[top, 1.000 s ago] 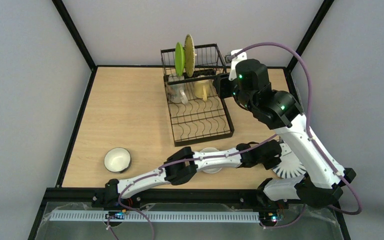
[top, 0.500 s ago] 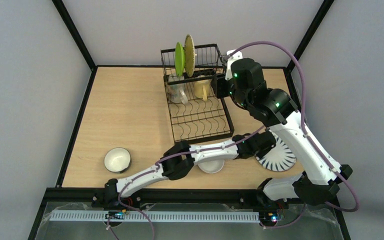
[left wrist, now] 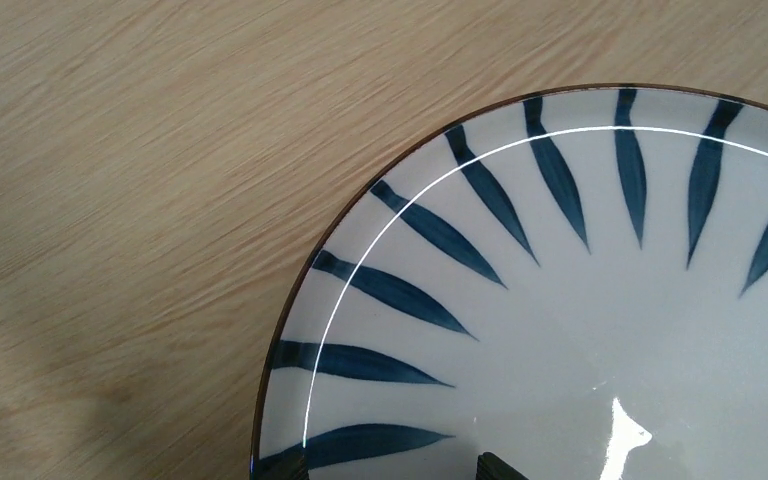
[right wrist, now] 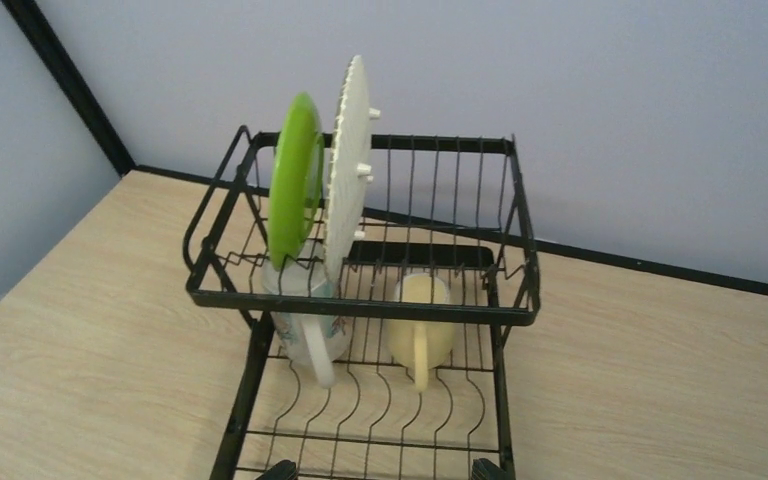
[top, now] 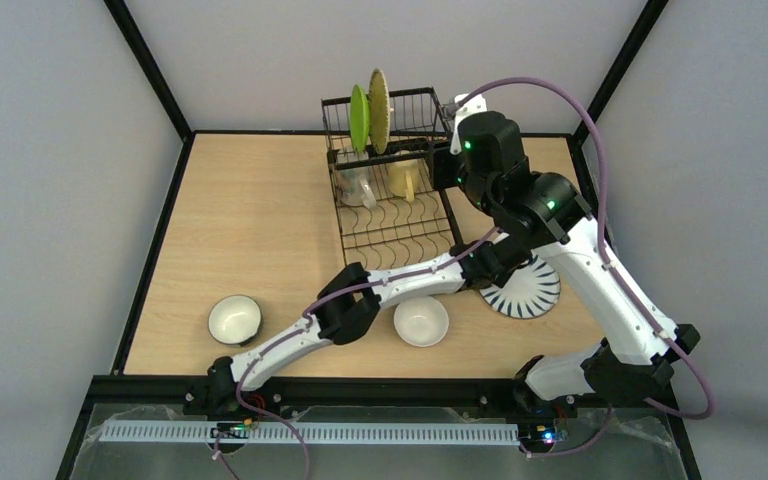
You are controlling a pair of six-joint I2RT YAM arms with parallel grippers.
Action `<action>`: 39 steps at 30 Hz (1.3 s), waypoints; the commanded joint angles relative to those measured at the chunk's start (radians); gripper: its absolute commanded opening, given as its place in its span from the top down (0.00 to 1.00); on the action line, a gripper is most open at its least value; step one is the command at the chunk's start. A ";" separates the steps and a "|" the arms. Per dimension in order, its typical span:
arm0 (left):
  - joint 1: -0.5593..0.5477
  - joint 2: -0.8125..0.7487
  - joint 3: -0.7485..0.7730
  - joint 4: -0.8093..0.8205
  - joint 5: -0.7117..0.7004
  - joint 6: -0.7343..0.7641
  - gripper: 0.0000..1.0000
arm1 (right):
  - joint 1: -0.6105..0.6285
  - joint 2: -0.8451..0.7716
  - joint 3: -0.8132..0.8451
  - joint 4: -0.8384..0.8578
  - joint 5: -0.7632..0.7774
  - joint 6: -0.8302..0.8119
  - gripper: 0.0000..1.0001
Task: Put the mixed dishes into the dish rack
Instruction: Move the plate to the center of the board.
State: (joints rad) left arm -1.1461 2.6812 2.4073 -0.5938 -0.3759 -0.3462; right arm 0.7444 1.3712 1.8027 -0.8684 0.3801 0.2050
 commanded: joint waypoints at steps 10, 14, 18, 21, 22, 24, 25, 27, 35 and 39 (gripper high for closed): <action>0.051 -0.003 -0.055 -0.174 0.065 -0.015 0.01 | -0.002 -0.064 0.034 0.046 0.300 0.013 0.00; 0.049 -0.066 -0.053 -0.142 0.091 0.004 0.01 | -0.002 -0.075 0.057 0.045 0.389 0.017 0.00; 0.049 -0.137 -0.054 -0.145 0.113 0.020 0.01 | -0.002 -0.075 0.106 0.016 0.458 0.036 0.01; 0.045 -0.182 -0.057 -0.166 0.121 0.033 0.01 | -0.002 -0.073 0.135 -0.022 0.498 0.058 0.00; 0.041 -0.196 -0.059 -0.171 0.118 0.039 0.01 | -0.002 -0.072 0.139 -0.041 0.512 0.069 0.00; 0.033 -0.223 -0.061 -0.176 0.117 0.052 0.01 | -0.002 -0.074 0.140 -0.086 0.542 0.105 0.00; 0.030 -0.234 -0.060 -0.176 0.117 0.058 0.01 | -0.002 -0.075 0.136 -0.102 0.552 0.127 0.00; 0.024 -0.256 -0.060 -0.176 0.119 0.063 0.01 | -0.002 -0.081 0.132 -0.155 0.568 0.173 0.01; 0.005 -0.390 -0.117 -0.206 0.137 0.039 0.01 | -0.002 -0.158 0.022 -0.290 0.589 0.389 0.00; 0.004 -0.460 -0.224 -0.193 0.179 0.000 0.01 | -0.002 -0.207 -0.080 -0.358 0.577 0.548 0.00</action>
State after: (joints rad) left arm -1.1362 2.2822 2.2627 -0.7570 -0.2409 -0.3130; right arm 0.7444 1.2072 1.8050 -1.1042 0.9386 0.5591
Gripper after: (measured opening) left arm 0.989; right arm 0.994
